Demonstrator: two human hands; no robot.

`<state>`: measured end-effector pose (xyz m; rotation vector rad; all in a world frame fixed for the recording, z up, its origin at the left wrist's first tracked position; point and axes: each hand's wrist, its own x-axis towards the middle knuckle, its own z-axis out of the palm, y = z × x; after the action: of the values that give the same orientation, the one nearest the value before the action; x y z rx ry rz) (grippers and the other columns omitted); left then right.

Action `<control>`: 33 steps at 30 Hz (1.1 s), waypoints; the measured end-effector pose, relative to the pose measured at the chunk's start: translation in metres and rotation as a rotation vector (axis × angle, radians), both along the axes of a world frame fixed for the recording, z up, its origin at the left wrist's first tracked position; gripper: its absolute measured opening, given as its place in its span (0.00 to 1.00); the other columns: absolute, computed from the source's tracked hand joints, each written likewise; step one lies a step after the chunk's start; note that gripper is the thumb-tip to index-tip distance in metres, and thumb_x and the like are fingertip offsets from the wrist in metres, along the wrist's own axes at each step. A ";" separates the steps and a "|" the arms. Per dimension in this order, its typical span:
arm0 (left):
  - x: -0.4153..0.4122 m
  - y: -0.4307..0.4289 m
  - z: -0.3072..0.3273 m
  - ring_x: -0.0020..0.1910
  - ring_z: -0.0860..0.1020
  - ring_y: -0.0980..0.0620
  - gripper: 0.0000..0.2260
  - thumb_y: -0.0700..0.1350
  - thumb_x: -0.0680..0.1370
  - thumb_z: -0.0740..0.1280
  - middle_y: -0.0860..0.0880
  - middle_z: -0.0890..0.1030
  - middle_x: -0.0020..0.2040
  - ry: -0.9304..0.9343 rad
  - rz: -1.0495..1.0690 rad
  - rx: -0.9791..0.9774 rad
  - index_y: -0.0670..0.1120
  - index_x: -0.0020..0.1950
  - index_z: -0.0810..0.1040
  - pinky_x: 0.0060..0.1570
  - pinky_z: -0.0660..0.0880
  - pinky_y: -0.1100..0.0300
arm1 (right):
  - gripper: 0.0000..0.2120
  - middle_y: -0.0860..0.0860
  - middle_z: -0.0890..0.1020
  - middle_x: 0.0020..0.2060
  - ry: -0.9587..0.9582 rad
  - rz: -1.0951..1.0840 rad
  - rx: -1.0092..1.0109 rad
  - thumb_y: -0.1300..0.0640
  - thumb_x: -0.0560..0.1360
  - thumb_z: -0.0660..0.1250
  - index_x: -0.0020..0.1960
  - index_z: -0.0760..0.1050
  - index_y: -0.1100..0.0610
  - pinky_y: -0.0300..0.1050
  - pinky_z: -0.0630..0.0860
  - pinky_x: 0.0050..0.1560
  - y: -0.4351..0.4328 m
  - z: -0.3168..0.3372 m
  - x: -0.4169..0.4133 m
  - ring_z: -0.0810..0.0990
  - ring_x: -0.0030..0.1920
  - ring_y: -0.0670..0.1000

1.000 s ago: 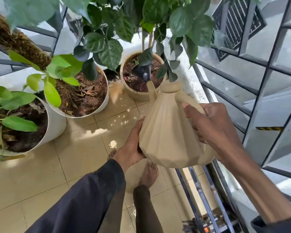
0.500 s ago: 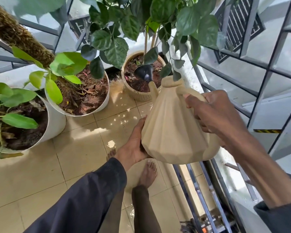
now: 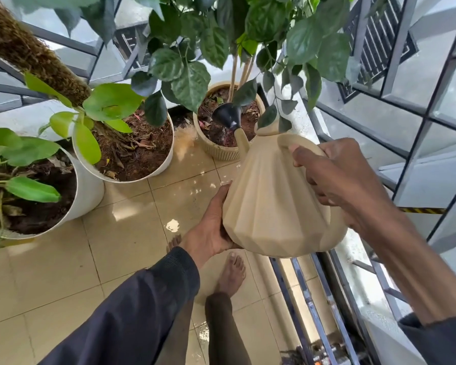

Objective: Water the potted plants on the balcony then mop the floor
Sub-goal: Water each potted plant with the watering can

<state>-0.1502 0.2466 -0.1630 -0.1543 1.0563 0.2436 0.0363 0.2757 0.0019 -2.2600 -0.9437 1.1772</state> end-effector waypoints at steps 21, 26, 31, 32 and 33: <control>-0.008 0.011 -0.012 0.39 0.86 0.44 0.17 0.64 0.65 0.76 0.47 0.87 0.42 0.082 -0.048 0.079 0.52 0.41 0.88 0.47 0.82 0.45 | 0.22 0.47 0.67 0.23 0.065 -0.104 0.134 0.38 0.72 0.72 0.33 0.70 0.54 0.47 0.62 0.33 -0.035 -0.013 -0.002 0.63 0.23 0.49; -0.013 0.017 -0.016 0.43 0.87 0.44 0.21 0.65 0.62 0.80 0.45 0.88 0.47 0.120 -0.089 0.114 0.52 0.46 0.89 0.47 0.81 0.46 | 0.31 0.55 0.63 0.28 0.078 -0.189 0.198 0.35 0.71 0.72 0.30 0.63 0.59 0.54 0.61 0.35 -0.063 -0.019 -0.007 0.61 0.31 0.53; -0.019 0.021 -0.014 0.44 0.88 0.46 0.22 0.64 0.59 0.82 0.46 0.88 0.50 0.104 -0.095 0.149 0.54 0.47 0.89 0.40 0.82 0.49 | 0.32 0.51 0.63 0.24 0.152 -0.255 0.241 0.32 0.70 0.72 0.28 0.63 0.56 0.43 0.60 0.31 -0.087 -0.027 -0.009 0.59 0.25 0.50; -0.019 0.020 -0.013 0.43 0.88 0.46 0.22 0.63 0.59 0.82 0.46 0.88 0.49 0.106 -0.092 0.150 0.53 0.46 0.89 0.39 0.82 0.49 | 0.33 0.52 0.63 0.24 0.144 -0.263 0.243 0.32 0.70 0.72 0.29 0.62 0.57 0.43 0.60 0.31 -0.091 -0.029 -0.009 0.59 0.25 0.50; -0.020 0.020 -0.014 0.42 0.88 0.46 0.21 0.63 0.58 0.82 0.46 0.88 0.49 0.110 -0.088 0.152 0.53 0.46 0.89 0.39 0.82 0.49 | 0.33 0.52 0.63 0.24 0.132 -0.266 0.245 0.32 0.71 0.72 0.28 0.62 0.57 0.43 0.60 0.31 -0.094 -0.031 -0.009 0.60 0.25 0.50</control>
<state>-0.1706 0.2668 -0.1765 0.0429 1.1463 0.2541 0.0268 0.1814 -0.0291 -2.0125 -0.6722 1.0187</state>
